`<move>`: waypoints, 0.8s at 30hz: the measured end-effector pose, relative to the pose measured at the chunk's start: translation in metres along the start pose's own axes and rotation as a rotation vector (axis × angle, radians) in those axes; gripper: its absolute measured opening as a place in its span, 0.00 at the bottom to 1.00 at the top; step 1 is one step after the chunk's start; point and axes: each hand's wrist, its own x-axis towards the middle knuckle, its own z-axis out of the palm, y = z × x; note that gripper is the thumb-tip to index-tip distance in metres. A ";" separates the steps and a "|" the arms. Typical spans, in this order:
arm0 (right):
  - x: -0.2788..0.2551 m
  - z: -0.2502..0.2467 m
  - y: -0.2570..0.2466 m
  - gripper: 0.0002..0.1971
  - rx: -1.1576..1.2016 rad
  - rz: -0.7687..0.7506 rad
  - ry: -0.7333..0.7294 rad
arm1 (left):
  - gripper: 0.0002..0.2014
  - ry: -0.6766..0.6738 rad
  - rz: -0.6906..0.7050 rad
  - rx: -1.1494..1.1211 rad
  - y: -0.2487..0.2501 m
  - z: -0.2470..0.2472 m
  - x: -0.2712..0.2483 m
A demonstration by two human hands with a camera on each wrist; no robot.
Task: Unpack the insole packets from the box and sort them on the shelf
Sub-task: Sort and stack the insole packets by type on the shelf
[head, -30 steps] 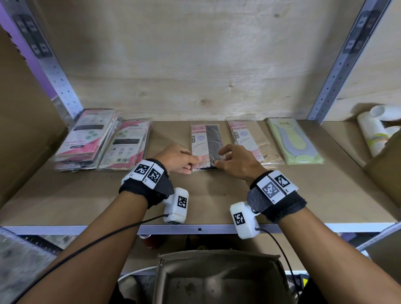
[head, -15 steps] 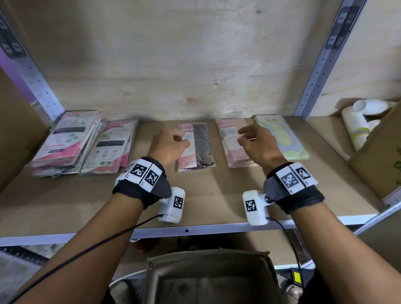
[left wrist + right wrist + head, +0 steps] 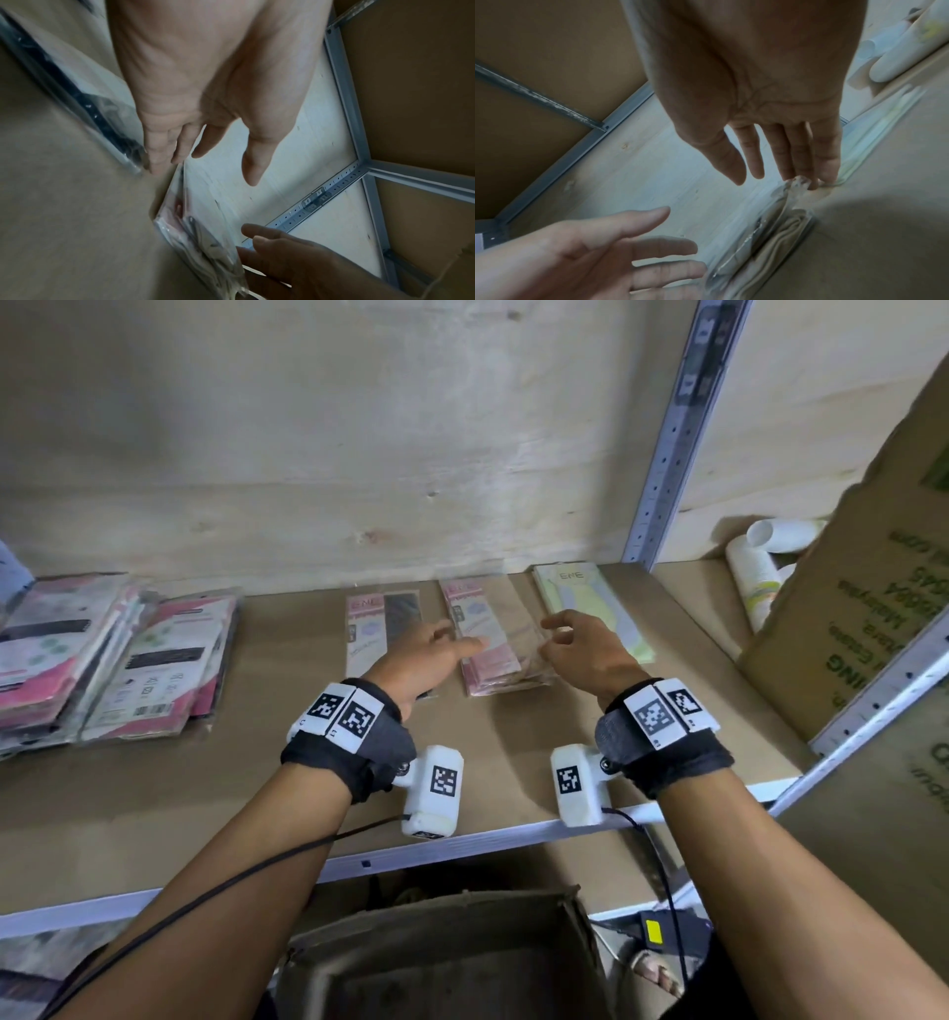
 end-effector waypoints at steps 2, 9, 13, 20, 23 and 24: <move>0.001 0.001 0.000 0.22 0.019 0.002 -0.018 | 0.06 0.001 -0.018 -0.008 -0.001 0.001 0.001; 0.002 0.002 -0.002 0.22 0.055 0.018 -0.049 | 0.16 -0.070 -0.042 -0.059 0.000 0.000 -0.003; 0.001 0.003 -0.002 0.22 0.047 0.014 -0.040 | 0.24 -0.071 -0.060 -0.057 0.000 -0.001 -0.002; -0.001 0.005 -0.002 0.21 0.025 0.007 -0.038 | 0.09 -0.049 -0.080 -0.085 0.001 -0.003 -0.002; -0.001 0.005 -0.003 0.21 0.022 0.007 -0.035 | 0.15 -0.048 -0.072 -0.085 0.001 -0.003 -0.002; -0.001 0.005 -0.004 0.21 0.020 0.007 -0.037 | 0.16 -0.049 -0.076 -0.079 0.001 -0.003 -0.002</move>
